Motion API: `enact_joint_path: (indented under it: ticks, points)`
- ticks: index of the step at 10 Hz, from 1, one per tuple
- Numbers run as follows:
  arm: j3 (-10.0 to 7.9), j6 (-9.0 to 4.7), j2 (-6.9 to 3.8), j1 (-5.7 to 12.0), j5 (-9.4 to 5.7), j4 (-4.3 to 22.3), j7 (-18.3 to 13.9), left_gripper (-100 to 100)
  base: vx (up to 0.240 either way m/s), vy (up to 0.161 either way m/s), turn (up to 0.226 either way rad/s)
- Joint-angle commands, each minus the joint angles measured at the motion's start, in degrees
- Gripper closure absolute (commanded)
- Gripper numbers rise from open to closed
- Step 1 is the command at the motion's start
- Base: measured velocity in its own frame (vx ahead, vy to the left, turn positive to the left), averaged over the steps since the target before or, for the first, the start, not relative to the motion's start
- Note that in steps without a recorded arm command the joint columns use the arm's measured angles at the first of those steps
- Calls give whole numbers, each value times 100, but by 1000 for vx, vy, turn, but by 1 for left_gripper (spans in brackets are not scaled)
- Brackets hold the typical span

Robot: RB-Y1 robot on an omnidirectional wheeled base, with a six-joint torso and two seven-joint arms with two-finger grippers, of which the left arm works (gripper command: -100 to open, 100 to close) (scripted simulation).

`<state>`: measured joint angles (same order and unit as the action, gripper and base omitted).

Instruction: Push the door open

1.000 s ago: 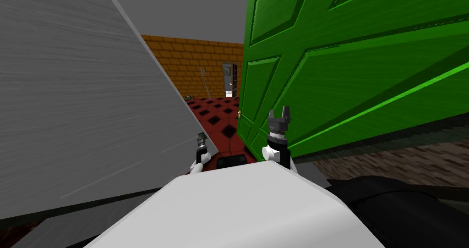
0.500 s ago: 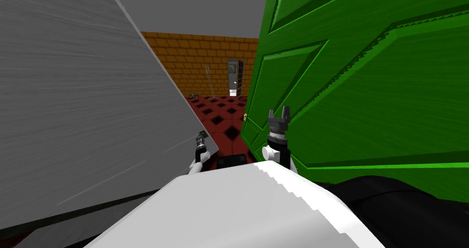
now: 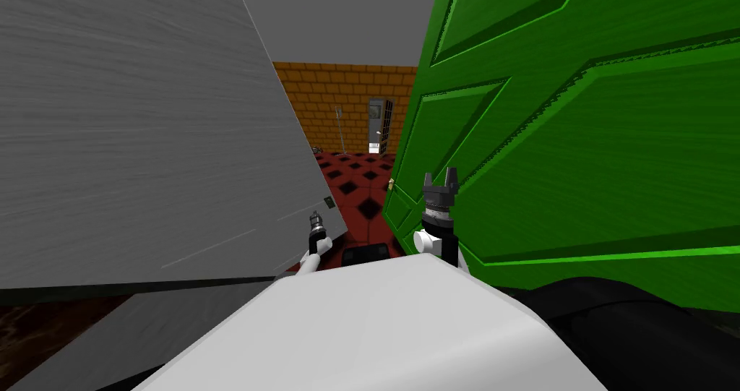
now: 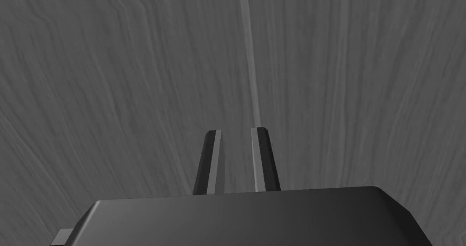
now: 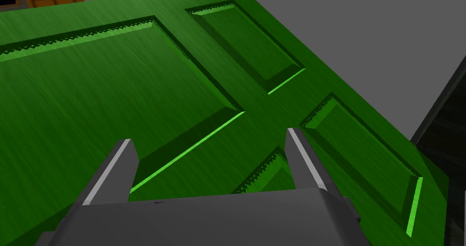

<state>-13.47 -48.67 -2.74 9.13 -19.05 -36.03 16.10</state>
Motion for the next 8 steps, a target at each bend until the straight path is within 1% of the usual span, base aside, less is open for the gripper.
enact_joint_path:
  ticks: [1, 3, 4, 5, 6, 7, 8]
  points:
    - [41, -33, 188, 89, -132, 75, 161, -100, -185, -113, 156]
    - [64, -61, 383, 145, -204, 131, 243, -100, -118, -135, 51]
    - [71, -70, 468, 164, -228, 150, 271, -100, -13, -167, 1]
    - [71, -70, 468, 164, -228, 150, 271, -100, 14, -130, 4]
    - [71, -16, 460, 124, -221, 69, 278, -100, 3, -50, 4]
    - [69, -56, 315, 128, -221, 96, 285, -100, 51, 93, 43]
    - [68, -64, 279, 127, -221, 100, 287, -100, 85, 143, 18]
